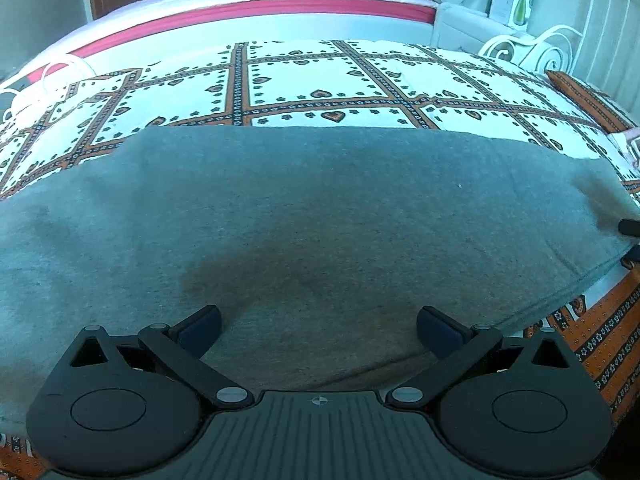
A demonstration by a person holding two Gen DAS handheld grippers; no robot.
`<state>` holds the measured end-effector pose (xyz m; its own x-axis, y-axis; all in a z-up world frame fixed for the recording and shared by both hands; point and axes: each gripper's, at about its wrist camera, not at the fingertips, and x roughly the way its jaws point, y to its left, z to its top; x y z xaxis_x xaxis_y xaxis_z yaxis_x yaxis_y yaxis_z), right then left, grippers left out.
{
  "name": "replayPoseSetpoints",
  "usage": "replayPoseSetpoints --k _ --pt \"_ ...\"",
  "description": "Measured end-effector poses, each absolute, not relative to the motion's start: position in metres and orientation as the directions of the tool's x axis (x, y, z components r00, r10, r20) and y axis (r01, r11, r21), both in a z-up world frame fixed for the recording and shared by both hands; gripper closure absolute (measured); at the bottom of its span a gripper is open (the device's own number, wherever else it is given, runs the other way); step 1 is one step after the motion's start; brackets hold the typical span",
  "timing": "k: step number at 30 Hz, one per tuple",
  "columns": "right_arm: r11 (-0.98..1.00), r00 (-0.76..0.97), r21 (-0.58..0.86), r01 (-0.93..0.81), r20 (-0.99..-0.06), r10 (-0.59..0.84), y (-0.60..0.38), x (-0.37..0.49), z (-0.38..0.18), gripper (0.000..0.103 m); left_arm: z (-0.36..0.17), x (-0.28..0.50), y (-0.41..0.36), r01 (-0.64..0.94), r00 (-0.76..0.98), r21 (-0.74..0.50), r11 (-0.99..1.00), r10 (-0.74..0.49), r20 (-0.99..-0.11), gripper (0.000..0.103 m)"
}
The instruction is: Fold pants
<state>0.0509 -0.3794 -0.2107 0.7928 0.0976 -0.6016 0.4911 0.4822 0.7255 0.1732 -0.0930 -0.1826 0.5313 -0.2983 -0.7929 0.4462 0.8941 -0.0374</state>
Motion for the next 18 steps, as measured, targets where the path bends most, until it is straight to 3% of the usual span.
replayPoseSetpoints --k 5,9,12,16,18 --pt "0.456 0.8 0.76 0.463 -0.579 0.154 -0.365 0.048 -0.214 0.08 -0.183 0.176 -0.088 0.428 0.535 -0.042 0.903 -0.29 -0.794 0.0" --pt "0.468 0.794 0.757 0.456 -0.584 0.171 -0.351 0.049 -0.215 0.087 -0.183 0.175 -0.088 0.427 0.538 -0.037 0.903 -0.287 -0.793 0.0" --pt "0.491 0.809 0.744 0.454 -0.574 0.123 -0.349 0.051 -0.21 0.088 -0.183 0.174 -0.086 0.423 0.541 -0.036 0.905 -0.284 -0.791 0.0" --pt "0.48 0.809 0.753 0.449 -0.571 0.139 -0.35 0.059 -0.213 0.101 -0.183 0.175 -0.083 0.413 0.544 -0.035 0.91 -0.277 -0.792 0.0" --pt "0.488 0.811 0.755 0.438 -0.566 0.148 -0.345 0.061 -0.213 0.103 -0.184 0.175 -0.081 0.405 0.546 -0.035 0.914 -0.272 -0.792 0.0"
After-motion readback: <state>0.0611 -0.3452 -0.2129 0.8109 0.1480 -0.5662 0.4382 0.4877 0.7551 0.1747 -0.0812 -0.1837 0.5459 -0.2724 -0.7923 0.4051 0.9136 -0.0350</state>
